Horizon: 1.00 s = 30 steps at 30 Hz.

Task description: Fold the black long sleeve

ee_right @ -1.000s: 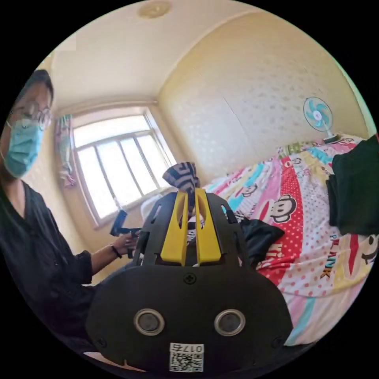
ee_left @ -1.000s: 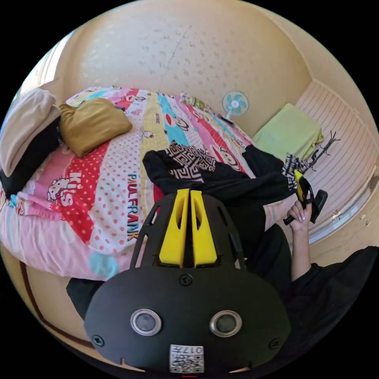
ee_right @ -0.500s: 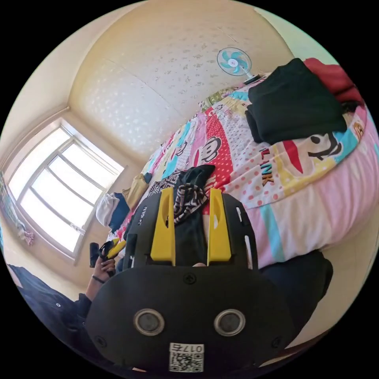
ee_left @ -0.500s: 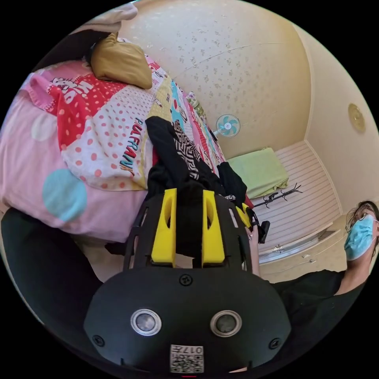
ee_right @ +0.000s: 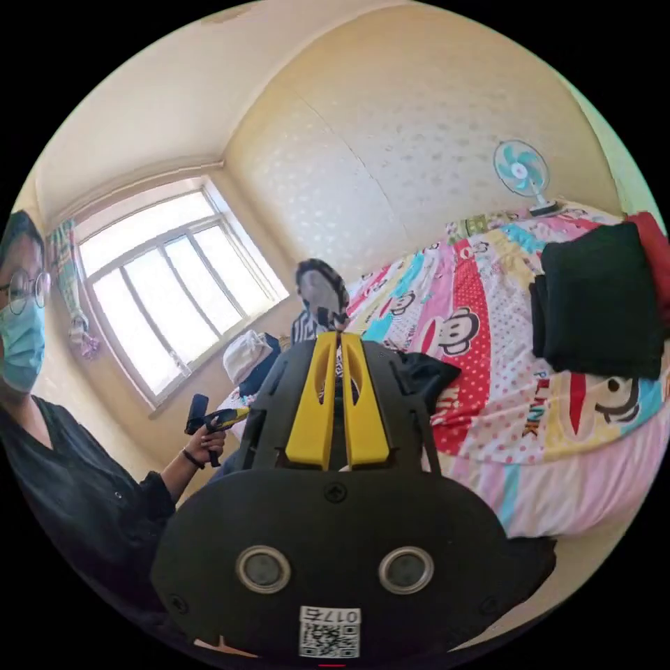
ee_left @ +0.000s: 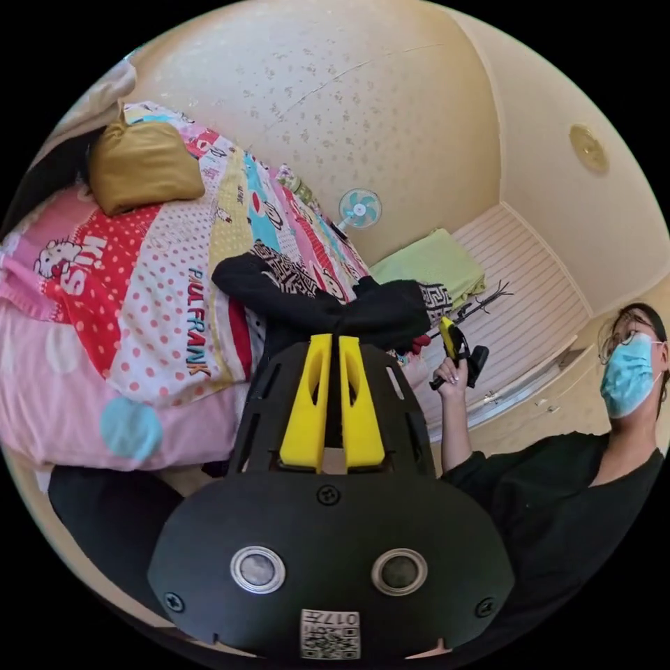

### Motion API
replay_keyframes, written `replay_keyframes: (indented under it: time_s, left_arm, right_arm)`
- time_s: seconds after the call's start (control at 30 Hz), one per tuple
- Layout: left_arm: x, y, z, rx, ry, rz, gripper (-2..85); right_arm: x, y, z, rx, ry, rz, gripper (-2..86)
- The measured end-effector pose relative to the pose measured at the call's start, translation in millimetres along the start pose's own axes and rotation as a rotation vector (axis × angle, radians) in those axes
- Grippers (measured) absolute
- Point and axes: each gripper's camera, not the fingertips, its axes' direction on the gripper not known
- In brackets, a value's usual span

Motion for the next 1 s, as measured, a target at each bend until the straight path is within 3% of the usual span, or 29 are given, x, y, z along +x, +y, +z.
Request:
replay_keyframes:
  time_s: [0.07, 0.17, 0.23, 0.4, 0.47, 0.6, 0.7, 0.77, 0.83, 0.93, 1.0]
  left_arm:
    - [-24.0, 23.6, 2.6, -0.027, -0.011, -0.085, 0.3]
    - [-61.7, 62.6, -0.6, -0.043, -0.031, -0.233, 4.4]
    - [-71.6, 76.9, -14.0, 0.013, -0.01, -0.263, 5.7]
    - [-34.9, 34.8, -28.9, -0.013, -0.095, -0.063, 6.6]
    - [-13.7, 10.7, -27.0, -0.034, -0.147, 0.048, 7.0]
    - [7.0, -25.8, -2.4, -0.161, -0.054, 0.146, 7.1]
    - [27.7, -11.4, 14.6, -0.206, 0.071, 0.223, 6.3]
    - [35.3, 10.7, 28.4, -0.254, 0.071, 0.255, 6.4]
    - [29.3, 44.2, 50.4, -0.349, 0.046, 0.252, 6.5]
    - [1.7, 76.2, 68.2, -0.424, 0.069, 0.177, 6.4]
    - [-12.9, 81.4, 69.2, -0.433, 0.127, 0.136, 6.4]
  right_arm:
    - [59.7, 45.1, 6.1, -0.119, 0.091, 0.32, 2.3]
    - [88.5, 83.4, 5.9, -0.159, 0.068, 0.471, 3.6]
    - [71.4, 77.7, -3.6, -0.076, 0.037, 0.379, 4.8]
    - [26.8, 31.6, 19.6, -0.182, 0.313, 0.15, 12.7]
    - [3.7, 9.1, 52.1, -0.307, 0.259, -0.048, 14.6]
    - [-4.4, -6.5, 117.2, -0.675, 0.32, -0.099, 15.4]
    - [-43.9, -14.0, 101.0, -0.551, 0.391, -0.19, 14.8]
    - [-70.8, -14.5, 72.5, -0.401, 0.47, -0.234, 13.8]
    - [-89.1, -7.6, 64.0, -0.37, 0.498, -0.325, 12.9]
    - [-101.7, 11.8, 87.5, -0.568, 0.39, -0.476, 11.6]
    - [-93.9, 25.4, 113.3, -0.669, 0.514, -0.508, 11.7]
